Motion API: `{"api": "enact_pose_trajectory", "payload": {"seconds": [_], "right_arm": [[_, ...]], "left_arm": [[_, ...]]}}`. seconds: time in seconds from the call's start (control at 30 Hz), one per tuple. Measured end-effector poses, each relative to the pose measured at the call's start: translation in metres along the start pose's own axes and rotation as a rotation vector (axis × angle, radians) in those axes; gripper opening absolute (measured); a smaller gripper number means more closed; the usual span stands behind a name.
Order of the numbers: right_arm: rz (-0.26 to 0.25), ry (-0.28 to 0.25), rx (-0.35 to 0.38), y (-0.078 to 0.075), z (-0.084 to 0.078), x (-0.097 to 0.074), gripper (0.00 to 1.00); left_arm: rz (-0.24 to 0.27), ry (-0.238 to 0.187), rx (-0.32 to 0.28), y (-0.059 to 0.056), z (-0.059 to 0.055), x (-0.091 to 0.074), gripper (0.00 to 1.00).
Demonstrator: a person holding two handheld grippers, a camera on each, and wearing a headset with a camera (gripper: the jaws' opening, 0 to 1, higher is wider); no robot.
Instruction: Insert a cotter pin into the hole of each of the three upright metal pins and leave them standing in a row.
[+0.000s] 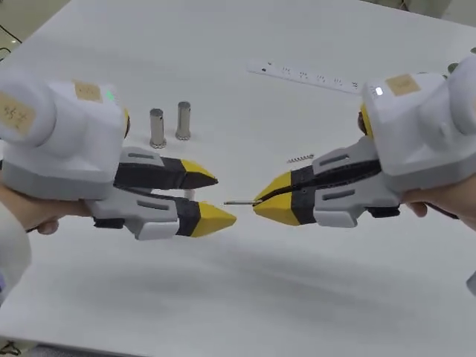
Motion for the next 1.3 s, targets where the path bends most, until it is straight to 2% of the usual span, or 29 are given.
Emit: {"api": "enact_pose_trajectory", "payload": {"seconds": [0.2, 0.57, 0.73, 1.0, 1.3], "right_arm": [[-0.029, 0.004, 0.023, -0.005, -0.004, 0.002, 0.03], [-0.054, 0.02, 0.054, -0.005, -0.009, 0.009, 0.03], [-0.075, 0.051, 0.064, -0.007, -0.012, 0.013, 0.03], [-0.099, 0.068, 0.076, -0.01, -0.015, 0.017, 0.03], [-0.116, 0.075, 0.08, -0.015, -0.015, 0.022, 0.03]], "left_arm": [[0.1, -0.014, -0.028, 0.015, -0.005, -0.005, 0.39], [0.179, 0.0, -0.083, 0.027, -0.021, -0.007, 0.42], [0.215, 0.017, -0.09, 0.031, -0.03, -0.007, 0.39], [0.224, 0.04, -0.129, 0.035, -0.044, -0.003, 0.37], [0.236, 0.054, -0.147, 0.039, -0.05, 0.006, 0.33]]}}
Point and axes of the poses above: the centre of the closed fingertips' face, and the gripper's own axes: x roughly forward along the fingers, y roughly to its left, z roughly out of its top, the point moved 7 cm from there along -x, roughly backward along the fingers, and after that the axes turned 2 degrees about y, right-handed, at the moved point
